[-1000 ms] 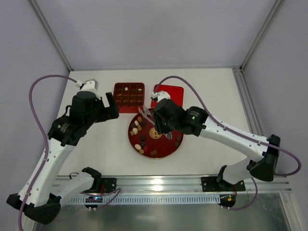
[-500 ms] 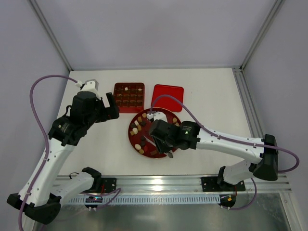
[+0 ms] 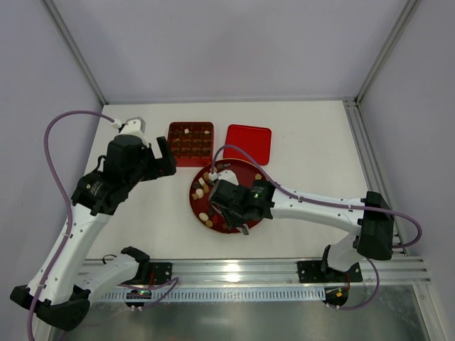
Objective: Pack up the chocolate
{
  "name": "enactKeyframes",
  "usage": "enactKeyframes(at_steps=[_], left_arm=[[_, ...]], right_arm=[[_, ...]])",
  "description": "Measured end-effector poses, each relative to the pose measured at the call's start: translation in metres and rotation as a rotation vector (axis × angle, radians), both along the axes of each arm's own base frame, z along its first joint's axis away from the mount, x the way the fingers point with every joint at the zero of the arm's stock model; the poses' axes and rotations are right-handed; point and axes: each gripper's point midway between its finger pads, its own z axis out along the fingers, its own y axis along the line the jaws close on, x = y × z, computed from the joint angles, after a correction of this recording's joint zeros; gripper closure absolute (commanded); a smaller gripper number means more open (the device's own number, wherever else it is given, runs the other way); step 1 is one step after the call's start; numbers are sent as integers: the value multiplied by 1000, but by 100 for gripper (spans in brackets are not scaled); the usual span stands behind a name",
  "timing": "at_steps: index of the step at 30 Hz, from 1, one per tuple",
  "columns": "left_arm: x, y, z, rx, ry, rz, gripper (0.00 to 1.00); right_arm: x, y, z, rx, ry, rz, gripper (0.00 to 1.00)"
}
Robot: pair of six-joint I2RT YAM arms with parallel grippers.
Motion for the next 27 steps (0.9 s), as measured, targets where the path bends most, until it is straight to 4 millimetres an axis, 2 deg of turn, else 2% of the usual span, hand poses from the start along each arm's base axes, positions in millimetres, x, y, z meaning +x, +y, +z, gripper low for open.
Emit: enactKeyframes(at_steps=[19, 27], left_arm=[[0, 0, -3, 4, 7, -1, 0], [0, 0, -5, 6, 11, -1, 0]], right_arm=[[5, 10, -7, -10, -2, 3, 61], [8, 14, -7, -8, -7, 6, 57]])
